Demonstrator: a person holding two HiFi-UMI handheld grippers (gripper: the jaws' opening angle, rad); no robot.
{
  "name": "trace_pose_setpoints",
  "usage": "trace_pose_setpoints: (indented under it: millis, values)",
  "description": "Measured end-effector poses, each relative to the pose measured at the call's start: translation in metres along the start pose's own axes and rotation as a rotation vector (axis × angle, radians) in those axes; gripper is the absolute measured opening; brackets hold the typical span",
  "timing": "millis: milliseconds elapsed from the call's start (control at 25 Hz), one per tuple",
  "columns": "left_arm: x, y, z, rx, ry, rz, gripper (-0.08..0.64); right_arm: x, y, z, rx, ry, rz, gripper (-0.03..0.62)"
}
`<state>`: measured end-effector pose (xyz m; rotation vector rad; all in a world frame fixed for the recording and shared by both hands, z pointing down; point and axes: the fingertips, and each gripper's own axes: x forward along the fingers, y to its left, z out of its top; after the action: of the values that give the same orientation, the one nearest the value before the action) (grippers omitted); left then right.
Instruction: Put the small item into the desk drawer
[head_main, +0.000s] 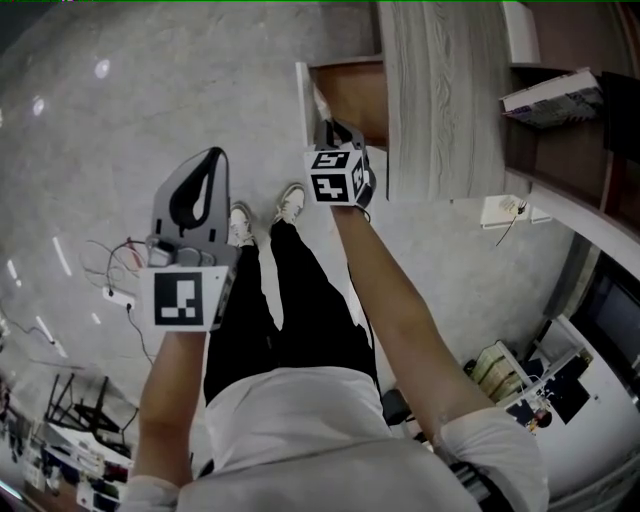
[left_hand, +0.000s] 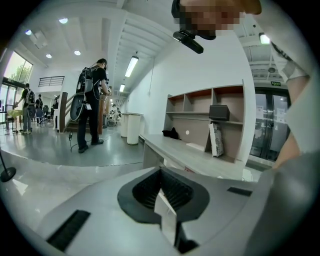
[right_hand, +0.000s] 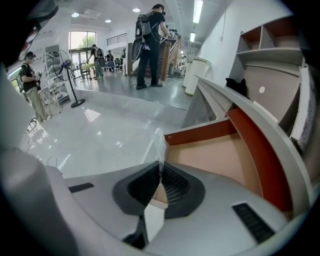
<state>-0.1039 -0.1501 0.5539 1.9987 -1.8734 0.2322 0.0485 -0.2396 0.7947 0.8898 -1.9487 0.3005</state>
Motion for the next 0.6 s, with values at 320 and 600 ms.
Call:
trace_pose_setpoints:
  millis: [320, 600]
  values:
    - [-0.001, 0.007, -0.005, -0.023, -0.001, 0.013, 0.018, 0.020, -0.005, 0.001, -0.001, 0.072, -0.011, 0.029]
    - [-0.005, 0.016, -0.011, -0.041, 0.004, 0.027, 0.018, 0.029, -0.007, -0.004, 0.002, 0.117, -0.014, 0.029]
